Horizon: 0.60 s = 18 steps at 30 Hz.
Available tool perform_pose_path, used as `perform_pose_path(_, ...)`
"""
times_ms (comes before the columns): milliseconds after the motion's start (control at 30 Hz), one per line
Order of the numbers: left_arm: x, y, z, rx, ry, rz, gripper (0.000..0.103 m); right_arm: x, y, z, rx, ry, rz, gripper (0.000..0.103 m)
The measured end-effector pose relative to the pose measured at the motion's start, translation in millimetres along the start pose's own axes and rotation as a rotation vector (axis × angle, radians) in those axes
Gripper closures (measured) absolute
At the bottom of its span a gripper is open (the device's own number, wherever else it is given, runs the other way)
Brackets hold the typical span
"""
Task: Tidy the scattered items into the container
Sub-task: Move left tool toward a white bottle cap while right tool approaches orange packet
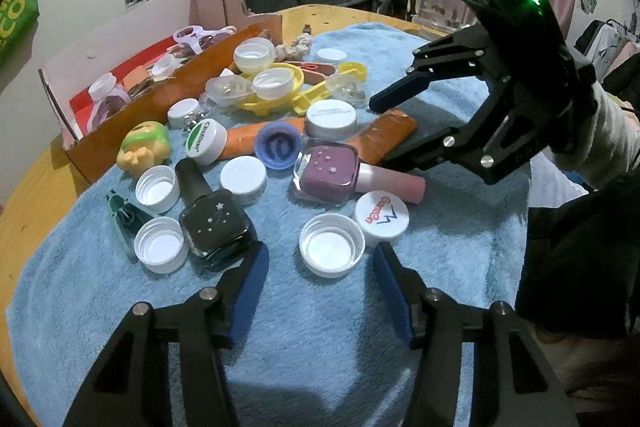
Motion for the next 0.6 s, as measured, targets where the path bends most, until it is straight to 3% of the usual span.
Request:
perform_pose_path(200,-0.7,-0.7,0.6,0.003,0.006,0.0,0.052,-1.5,2.2,0.9,-0.002,0.001,0.003,0.048)
perform_pose_path(600,-1.3,-1.9,-1.0,0.006,0.006,0.0,0.058,-5.8,6.5,6.5,-0.022,0.004,0.043,0.051)
Point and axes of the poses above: each gripper's, at about its wrist camera, not at the fingertips, and x roughly the way its jaws point, z to its left, y to its underside, the point moved 8 cm from there along x, roughly the way its jaws point, and after that the axes turned 9 degrees about -y, right-handed, at the moved point
